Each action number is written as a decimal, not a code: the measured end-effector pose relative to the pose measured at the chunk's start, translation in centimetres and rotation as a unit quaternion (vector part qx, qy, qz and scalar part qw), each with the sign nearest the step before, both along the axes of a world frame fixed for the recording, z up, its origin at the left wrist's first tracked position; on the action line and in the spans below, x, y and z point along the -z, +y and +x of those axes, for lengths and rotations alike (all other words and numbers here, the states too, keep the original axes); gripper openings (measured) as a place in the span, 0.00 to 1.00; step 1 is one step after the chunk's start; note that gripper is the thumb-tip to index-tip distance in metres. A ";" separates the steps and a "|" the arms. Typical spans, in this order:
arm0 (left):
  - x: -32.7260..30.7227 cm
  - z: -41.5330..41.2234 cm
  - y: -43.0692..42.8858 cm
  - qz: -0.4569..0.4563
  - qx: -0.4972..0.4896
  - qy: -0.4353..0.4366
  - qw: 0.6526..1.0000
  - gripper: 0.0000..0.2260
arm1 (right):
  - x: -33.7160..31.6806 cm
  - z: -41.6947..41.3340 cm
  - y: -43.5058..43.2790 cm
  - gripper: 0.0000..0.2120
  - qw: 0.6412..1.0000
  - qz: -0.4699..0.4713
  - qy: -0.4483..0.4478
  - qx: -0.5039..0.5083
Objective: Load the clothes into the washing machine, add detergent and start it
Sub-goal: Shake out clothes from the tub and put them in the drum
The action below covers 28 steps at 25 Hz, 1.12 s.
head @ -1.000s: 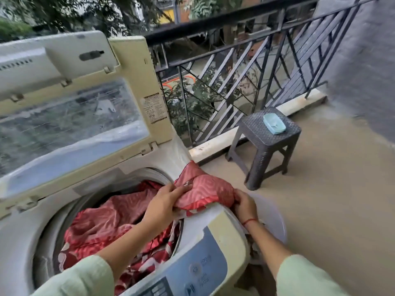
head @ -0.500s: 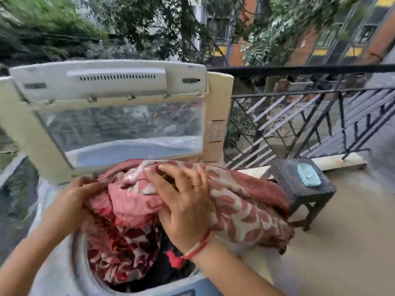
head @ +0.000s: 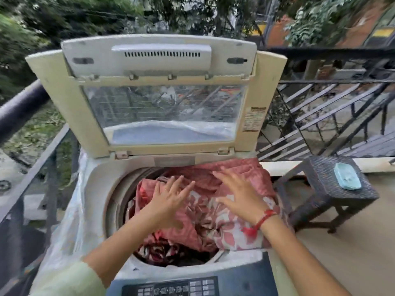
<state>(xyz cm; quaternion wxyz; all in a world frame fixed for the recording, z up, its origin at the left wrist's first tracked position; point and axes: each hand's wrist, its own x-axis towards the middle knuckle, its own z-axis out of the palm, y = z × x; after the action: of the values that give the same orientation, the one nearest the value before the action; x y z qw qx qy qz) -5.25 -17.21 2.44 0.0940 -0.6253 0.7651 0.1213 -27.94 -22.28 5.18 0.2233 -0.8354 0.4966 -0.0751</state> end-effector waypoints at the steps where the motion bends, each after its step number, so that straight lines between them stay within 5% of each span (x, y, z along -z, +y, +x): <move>1: 0.5 -2.4 -1.0 -0.003 0.032 0.005 0.999 0.58 | 0.0 -3.2 -1.2 0.44 0.998 -0.028 0.021 0.054; 3: 2.2 -6.7 -2.4 0.009 0.089 0.039 0.995 0.64 | 1.1 -9.2 -2.1 0.59 0.988 0.061 0.005 0.145; 6: 5.3 -11.3 -3.1 0.080 0.148 0.095 0.981 0.64 | 5.1 -12.3 1.1 0.65 0.899 0.299 -0.237 0.214; 9: 6.6 -11.9 -3.1 0.087 0.135 0.188 0.969 0.54 | 8.2 -10.2 4.0 0.45 0.896 0.192 -0.277 0.288; 11: 6.5 -11.7 -2.8 0.033 0.108 0.220 0.969 0.43 | 7.9 -9.6 4.6 0.25 0.907 0.074 -0.218 0.353; 14: 4.2 -11.9 -2.3 -0.081 0.097 0.254 0.959 0.32 | 4.4 -8.4 5.8 0.18 0.906 -0.027 -0.140 0.399; 17: -1.2 -9.4 -2.7 -0.258 0.096 0.268 0.923 0.30 | -0.8 -5.2 6.6 0.20 0.923 -0.163 -0.084 0.339; 20: -7.3 -2.7 -1.1 -0.443 0.066 0.250 0.858 0.26 | -6.8 0.2 7.2 0.21 0.905 -0.335 -0.155 0.210; 23: -10.2 6.2 3.1 -0.516 -0.045 0.225 0.825 0.31 | -10.5 8.0 8.6 0.14 0.874 -0.430 -0.218 0.064; 26: -9.0 11.7 6.0 -0.502 -0.123 0.132 0.846 0.25 | -5.9 14.3 7.5 0.20 0.938 -0.337 -0.082 0.028; 28: -4.7 12.5 5.7 -0.387 -0.100 0.036 0.916 0.31 | 0.9 15.4 6.0 0.30 0.984 -0.125 0.122 -0.010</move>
<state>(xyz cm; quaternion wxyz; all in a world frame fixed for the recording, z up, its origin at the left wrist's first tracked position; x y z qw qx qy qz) 7.22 -11.47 7.18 -0.1957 -0.6814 0.6886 -0.1524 -12.57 -16.31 4.27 0.0550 -0.8643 0.4989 -0.0320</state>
